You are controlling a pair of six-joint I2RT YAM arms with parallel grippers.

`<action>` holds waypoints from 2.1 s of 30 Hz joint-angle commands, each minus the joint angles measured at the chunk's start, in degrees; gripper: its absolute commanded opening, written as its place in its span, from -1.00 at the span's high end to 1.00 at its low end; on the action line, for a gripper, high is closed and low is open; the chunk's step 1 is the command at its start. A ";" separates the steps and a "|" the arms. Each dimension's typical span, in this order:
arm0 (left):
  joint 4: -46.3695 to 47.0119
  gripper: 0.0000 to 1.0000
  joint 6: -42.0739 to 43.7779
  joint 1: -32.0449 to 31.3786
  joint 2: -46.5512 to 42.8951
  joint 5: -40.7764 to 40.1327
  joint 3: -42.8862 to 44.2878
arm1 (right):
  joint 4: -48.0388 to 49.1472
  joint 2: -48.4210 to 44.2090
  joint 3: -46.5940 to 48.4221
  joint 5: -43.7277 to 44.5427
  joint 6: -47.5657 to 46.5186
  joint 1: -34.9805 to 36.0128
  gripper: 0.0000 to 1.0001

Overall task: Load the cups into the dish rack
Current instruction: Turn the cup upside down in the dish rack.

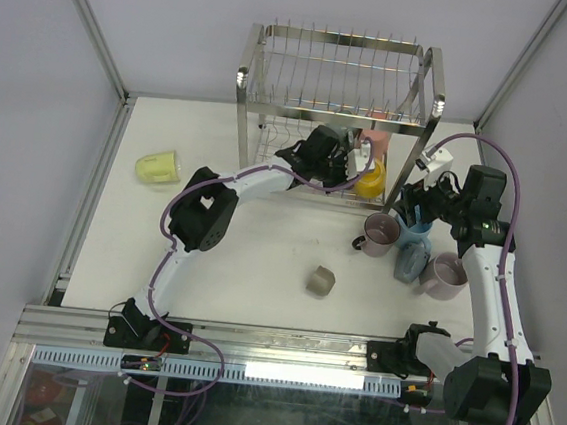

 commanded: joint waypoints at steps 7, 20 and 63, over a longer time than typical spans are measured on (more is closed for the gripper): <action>5.78 0.76 1.29 -0.53 -4.76 -1.08 -1.04 | 2.50 -0.82 0.44 -0.19 0.55 -0.38 -0.39; 6.62 0.39 -0.79 -0.50 -5.05 -0.93 -1.04 | 2.50 -0.81 0.38 -0.23 0.49 -0.41 -0.39; 58.62 -0.56 -14.99 -3.58 -39.15 -12.65 -56.07 | -2.42 -0.11 0.74 -13.69 -5.04 -0.32 -0.39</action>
